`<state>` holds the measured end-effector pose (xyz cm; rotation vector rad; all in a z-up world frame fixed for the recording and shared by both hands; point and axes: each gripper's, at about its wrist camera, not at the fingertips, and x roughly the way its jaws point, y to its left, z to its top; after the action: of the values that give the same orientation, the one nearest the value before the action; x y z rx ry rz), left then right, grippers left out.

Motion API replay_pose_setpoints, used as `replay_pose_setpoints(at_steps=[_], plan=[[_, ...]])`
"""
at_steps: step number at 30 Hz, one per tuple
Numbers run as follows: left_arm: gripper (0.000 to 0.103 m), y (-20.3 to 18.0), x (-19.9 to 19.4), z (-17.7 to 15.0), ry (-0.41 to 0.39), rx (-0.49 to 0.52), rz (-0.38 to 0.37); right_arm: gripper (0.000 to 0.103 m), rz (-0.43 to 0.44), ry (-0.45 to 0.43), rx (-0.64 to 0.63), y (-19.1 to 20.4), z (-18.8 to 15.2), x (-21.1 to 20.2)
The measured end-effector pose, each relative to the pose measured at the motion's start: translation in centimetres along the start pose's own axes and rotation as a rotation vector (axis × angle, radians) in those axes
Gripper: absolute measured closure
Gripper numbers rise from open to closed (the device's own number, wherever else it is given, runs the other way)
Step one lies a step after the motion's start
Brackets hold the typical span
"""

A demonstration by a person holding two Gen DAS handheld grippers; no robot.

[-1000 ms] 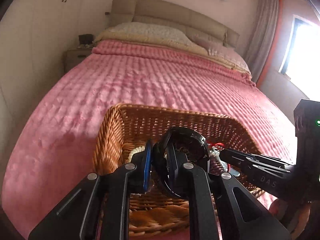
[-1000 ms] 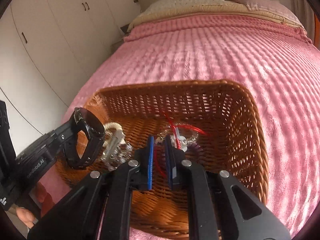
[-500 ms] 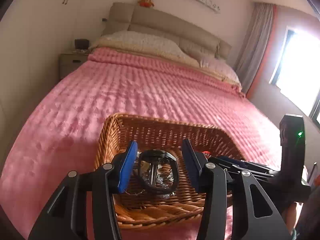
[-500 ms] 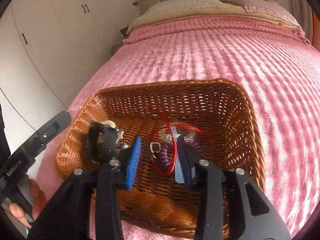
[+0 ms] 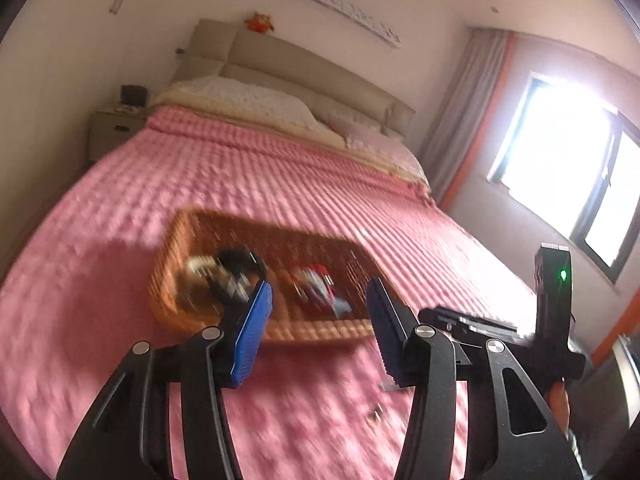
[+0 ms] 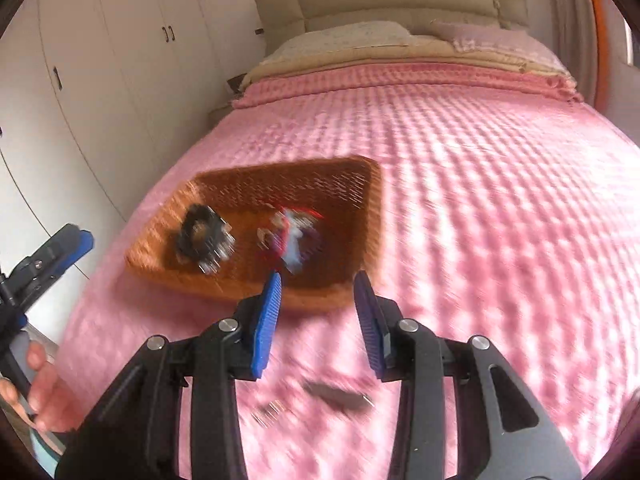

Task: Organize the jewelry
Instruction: 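Carry the watch and earrings over the basket and open both tools, then grasp the small pendant with the left tool while the right tool grasps the silver hair clip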

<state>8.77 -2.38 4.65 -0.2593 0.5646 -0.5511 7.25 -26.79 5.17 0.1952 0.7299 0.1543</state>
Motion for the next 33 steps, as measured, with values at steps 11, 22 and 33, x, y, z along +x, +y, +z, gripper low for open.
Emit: replay_pose_setpoints(at_steps=[11,22,33], plan=[[0.057,-2.7,5.6,-8.1,0.3,0.085,-0.039,0.068,0.009,0.108,-0.086,-1.9,-6.4,2.4],[0.057,-4.8,7.4,-10.2,0.371,0.214,0.0,0.083,0.003,0.156,-0.172,-0.2,-7.8,3.3],[0.07,-6.9,11.4,-10.4,0.45,0.314,0.063,0.085,-0.049,0.11,0.031,-4.4,-8.5,1.8]])
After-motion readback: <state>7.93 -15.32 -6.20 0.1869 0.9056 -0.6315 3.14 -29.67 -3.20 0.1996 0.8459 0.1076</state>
